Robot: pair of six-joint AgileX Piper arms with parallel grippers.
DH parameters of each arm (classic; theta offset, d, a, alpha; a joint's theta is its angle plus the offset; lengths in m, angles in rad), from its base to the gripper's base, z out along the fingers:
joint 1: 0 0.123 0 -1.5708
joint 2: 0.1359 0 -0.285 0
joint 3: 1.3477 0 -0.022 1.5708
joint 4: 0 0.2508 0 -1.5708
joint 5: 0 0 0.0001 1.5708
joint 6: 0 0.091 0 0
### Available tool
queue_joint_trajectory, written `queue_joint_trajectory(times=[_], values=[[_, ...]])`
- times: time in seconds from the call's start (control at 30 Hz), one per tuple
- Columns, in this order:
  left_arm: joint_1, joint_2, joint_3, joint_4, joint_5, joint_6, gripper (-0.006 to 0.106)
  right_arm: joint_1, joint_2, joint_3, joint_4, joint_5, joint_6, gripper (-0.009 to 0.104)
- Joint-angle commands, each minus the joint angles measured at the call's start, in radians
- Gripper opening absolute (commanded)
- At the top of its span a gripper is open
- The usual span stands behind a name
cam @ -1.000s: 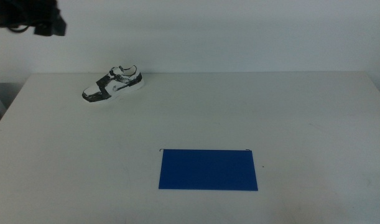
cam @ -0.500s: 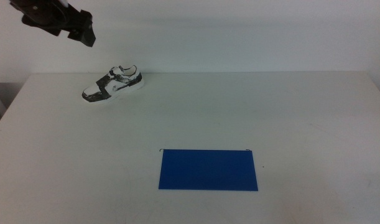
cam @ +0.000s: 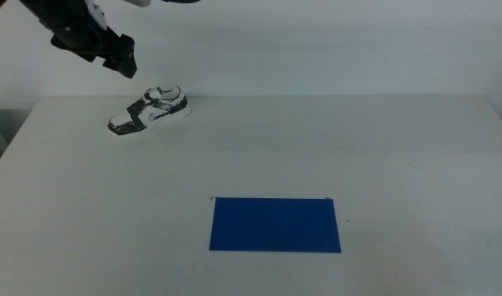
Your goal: Use one arm to grab the shoe from the table and place it on the mat.
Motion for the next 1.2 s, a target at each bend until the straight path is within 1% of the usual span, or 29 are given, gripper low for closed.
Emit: queue_joint_trajectory(times=[0.0,0.2,0.5,0.7,0.87,1.17], values=[[0.003,-0.021,-0.084,-0.021,0.009,-0.015,0.088,0.003,-0.021,-0.010,-0.008,-0.079,-0.013,0.066],[0.008,0.125,-0.288,-0.021,0.117,0.007,0.088,0.003,-0.021,-0.010,-0.008,-0.079,-0.013,0.066],[0.011,0.301,-0.501,-0.045,0.139,0.034,0.089,0.003,-0.021,-0.010,-0.008,-0.079,-0.013,0.066],[0.026,0.351,-0.536,-0.101,0.093,0.121,0.089,0.003,-0.021,-0.010,-0.008,-0.079,-0.013,0.066],[0.043,0.365,-0.536,-0.118,0.044,0.144,0.089,0.003,-0.021,-0.010,-0.008,-0.079,-0.013,0.066],[0.046,0.426,-0.536,-0.181,0.021,0.203,0.089,0.003,-0.021,-0.010,-0.008,-0.079,-0.013,0.066]])
